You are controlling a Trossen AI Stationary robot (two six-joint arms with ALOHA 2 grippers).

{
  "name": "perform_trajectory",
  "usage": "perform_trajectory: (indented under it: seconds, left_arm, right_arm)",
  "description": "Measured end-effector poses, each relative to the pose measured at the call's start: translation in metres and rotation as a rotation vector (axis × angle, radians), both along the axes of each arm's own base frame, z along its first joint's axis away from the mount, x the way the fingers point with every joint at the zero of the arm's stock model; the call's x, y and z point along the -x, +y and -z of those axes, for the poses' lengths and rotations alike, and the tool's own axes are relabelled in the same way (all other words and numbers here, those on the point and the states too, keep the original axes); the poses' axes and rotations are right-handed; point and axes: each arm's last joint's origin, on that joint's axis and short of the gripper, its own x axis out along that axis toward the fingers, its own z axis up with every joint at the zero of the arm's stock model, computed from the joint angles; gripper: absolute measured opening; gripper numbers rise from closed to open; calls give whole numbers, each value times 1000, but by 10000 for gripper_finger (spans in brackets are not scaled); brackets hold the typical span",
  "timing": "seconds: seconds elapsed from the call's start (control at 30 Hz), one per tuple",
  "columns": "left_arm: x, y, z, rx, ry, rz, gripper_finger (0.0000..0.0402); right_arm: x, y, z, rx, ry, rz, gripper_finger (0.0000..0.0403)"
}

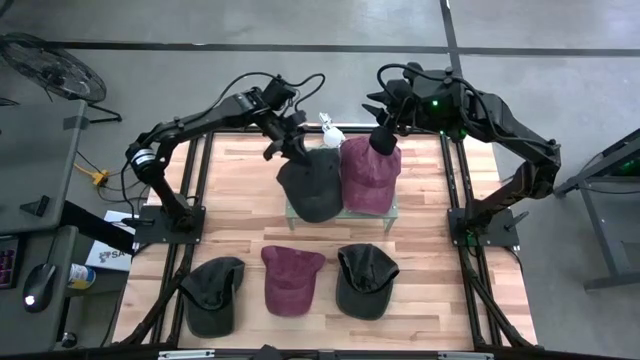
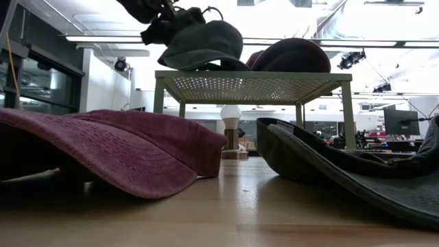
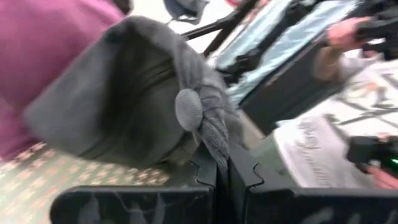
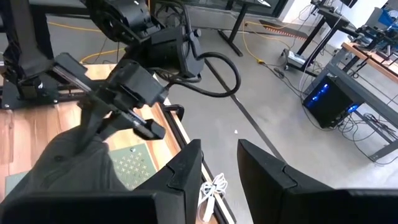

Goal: Pick & Place hat
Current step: Adjust the black cap on the shelf

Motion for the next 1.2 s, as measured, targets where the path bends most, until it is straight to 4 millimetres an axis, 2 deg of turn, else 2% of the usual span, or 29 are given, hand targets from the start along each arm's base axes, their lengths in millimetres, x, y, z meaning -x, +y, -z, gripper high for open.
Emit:
perform_trajectory:
  seconds: [0.37,0.67,0.87,1.03,1.2]
  left_arm:
    - [2,13,7,-199,149,-241,0]
    - [2,17,9,-303,223,-355,0]
    - [1,19,7,-326,204,-368,1]
    - [1,18,7,-324,200,-363,31]
    - [1,17,6,-298,158,-305,89]
  right_arm:
    - [1,0,2,-9,17,2,97]
    - [1,0,2,-9,17,2,97]
    - [1,0,2,-12,15,4,97]
    - [1,0,2,-12,15,4,97]
    - [1,0,2,-15,13,5,97]
